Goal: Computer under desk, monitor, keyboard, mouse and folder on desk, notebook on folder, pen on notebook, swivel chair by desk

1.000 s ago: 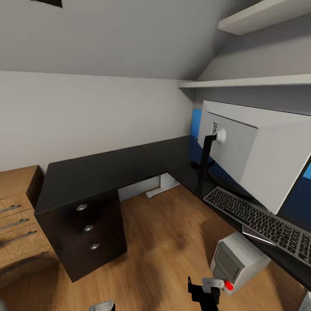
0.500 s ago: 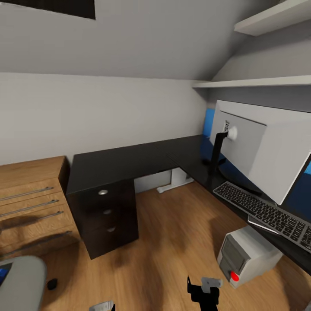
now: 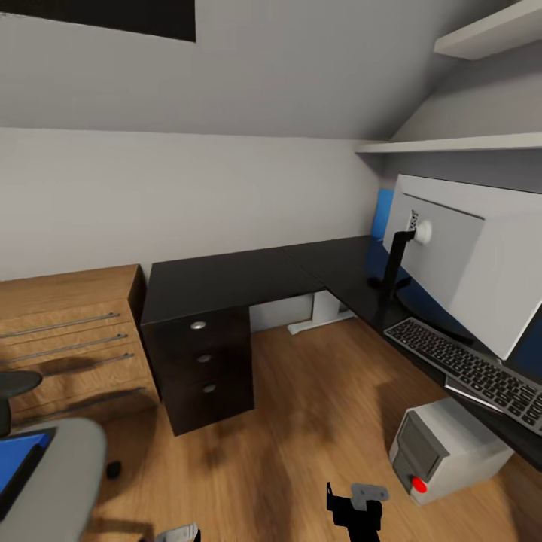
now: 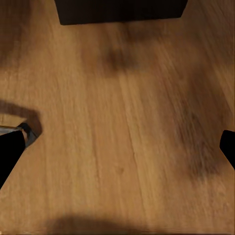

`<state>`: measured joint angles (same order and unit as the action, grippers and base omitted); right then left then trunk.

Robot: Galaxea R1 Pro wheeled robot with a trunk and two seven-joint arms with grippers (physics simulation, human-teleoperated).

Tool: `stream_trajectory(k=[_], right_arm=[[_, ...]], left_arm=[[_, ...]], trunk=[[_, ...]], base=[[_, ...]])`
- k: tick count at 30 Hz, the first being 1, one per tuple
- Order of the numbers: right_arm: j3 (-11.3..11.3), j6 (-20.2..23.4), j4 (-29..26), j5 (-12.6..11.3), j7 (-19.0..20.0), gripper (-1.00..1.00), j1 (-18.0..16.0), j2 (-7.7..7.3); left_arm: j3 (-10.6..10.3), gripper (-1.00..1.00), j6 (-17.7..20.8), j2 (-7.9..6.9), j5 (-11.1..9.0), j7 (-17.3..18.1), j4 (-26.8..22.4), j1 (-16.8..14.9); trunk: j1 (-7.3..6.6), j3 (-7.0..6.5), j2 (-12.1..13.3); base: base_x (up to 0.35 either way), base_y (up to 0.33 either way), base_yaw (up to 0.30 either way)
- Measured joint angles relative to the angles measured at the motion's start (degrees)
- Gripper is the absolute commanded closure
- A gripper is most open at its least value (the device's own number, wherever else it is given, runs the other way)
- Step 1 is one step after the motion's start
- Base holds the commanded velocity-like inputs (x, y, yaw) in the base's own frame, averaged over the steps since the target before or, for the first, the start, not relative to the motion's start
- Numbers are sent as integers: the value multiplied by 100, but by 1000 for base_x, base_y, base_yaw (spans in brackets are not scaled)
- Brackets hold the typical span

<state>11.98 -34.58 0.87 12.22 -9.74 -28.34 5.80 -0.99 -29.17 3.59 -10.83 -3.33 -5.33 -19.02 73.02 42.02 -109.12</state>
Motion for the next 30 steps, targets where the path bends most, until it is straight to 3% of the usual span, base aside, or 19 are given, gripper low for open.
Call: stream_trajectory(k=[20, 30], right_arm=[[8, -16, 0, -7, -7, -100, 0, -12], [7, -23, -2, -9, -8, -100, 0, -18]], left_arm=[[-2, -100, 10, 0, 0, 9, 0, 0], [-9, -100, 8, 6, 11, 45, 1, -1]], trunk=[[2, 0, 0], [-44, -35, 79]], base=[[-183, -249, 277], [-63, -59, 237]])
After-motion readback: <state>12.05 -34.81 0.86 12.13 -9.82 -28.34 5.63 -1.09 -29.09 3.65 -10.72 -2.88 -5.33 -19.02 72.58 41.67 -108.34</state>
